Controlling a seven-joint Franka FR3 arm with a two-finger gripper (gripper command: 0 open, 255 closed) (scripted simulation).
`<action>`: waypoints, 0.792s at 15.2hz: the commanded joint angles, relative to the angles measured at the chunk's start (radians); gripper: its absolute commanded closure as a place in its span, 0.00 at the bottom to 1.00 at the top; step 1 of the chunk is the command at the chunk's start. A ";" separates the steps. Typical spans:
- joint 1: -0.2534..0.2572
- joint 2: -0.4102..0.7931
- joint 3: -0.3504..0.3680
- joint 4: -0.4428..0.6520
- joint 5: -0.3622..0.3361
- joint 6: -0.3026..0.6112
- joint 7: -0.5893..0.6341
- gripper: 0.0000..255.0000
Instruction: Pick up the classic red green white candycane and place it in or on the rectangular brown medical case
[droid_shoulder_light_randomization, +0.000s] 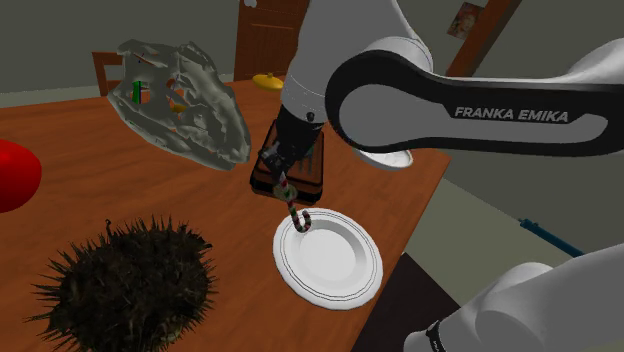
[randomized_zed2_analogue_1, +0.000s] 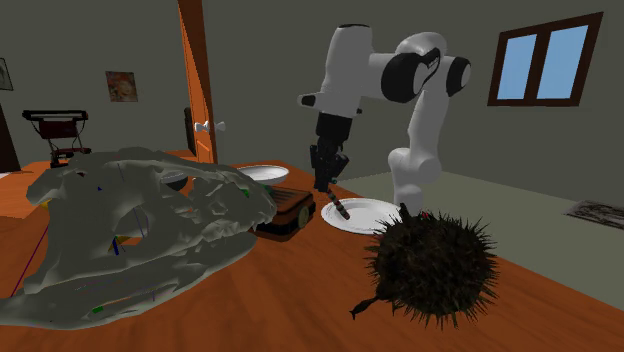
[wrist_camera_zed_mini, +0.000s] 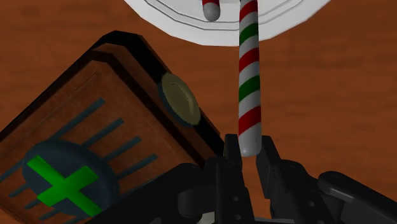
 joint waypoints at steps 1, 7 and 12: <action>0.000 -0.004 -0.004 0.024 0.002 -0.028 -0.005 1.00; -0.003 -0.006 -0.010 0.103 0.003 -0.108 -0.013 1.00; -0.033 0.070 -0.027 0.196 -0.037 -0.134 -0.045 1.00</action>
